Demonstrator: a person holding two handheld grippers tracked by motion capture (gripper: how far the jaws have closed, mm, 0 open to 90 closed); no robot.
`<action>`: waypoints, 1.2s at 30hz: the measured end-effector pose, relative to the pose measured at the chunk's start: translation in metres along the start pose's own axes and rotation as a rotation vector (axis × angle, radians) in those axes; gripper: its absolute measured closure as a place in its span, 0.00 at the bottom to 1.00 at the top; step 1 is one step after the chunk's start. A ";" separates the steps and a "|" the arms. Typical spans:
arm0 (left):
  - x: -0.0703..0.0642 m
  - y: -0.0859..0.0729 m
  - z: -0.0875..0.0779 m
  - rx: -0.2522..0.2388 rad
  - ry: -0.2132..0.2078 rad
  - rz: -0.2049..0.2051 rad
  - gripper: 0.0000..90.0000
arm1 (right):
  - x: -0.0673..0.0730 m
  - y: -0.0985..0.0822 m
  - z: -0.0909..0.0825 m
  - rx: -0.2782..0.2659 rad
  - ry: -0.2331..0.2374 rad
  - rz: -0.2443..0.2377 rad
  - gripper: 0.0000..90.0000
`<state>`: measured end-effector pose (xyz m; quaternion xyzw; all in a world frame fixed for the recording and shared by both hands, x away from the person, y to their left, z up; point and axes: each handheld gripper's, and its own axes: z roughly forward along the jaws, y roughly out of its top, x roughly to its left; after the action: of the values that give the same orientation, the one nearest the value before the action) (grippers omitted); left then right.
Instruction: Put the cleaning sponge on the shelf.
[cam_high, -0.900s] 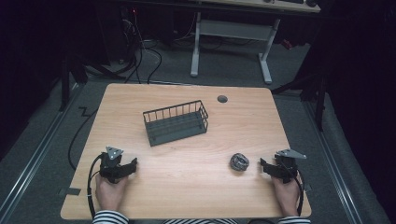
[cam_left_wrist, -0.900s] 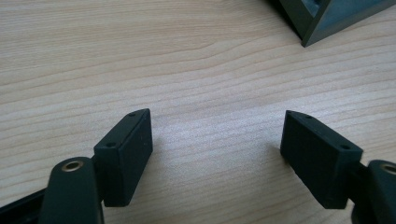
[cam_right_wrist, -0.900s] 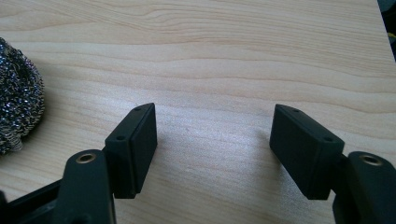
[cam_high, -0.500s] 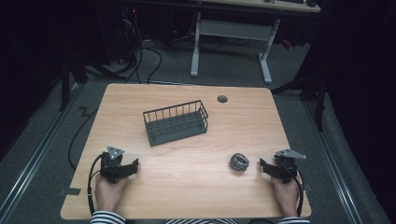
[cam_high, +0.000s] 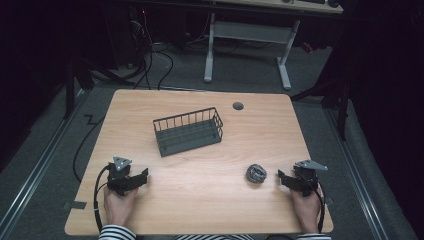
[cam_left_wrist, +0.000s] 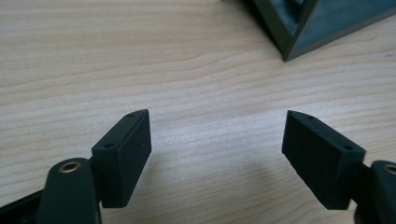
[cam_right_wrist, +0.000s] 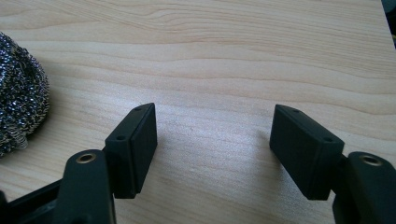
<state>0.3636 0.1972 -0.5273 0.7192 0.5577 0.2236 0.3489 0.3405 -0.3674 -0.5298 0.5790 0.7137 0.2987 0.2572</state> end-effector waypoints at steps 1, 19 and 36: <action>-0.002 0.004 -0.003 -0.011 -0.014 -0.006 0.27 | 0.000 0.000 0.000 0.000 0.000 0.000 0.36; -0.018 0.050 -0.021 -0.038 -0.075 0.043 0.23 | 0.001 0.000 0.000 0.001 0.003 -0.003 0.35; -0.025 0.103 -0.018 0.011 -0.125 0.082 0.26 | 0.001 0.000 0.000 0.001 0.004 -0.004 0.35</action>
<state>0.4104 0.1637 -0.4361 0.7559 0.5062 0.1890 0.3698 0.3400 -0.3666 -0.5299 0.5771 0.7156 0.2988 0.2560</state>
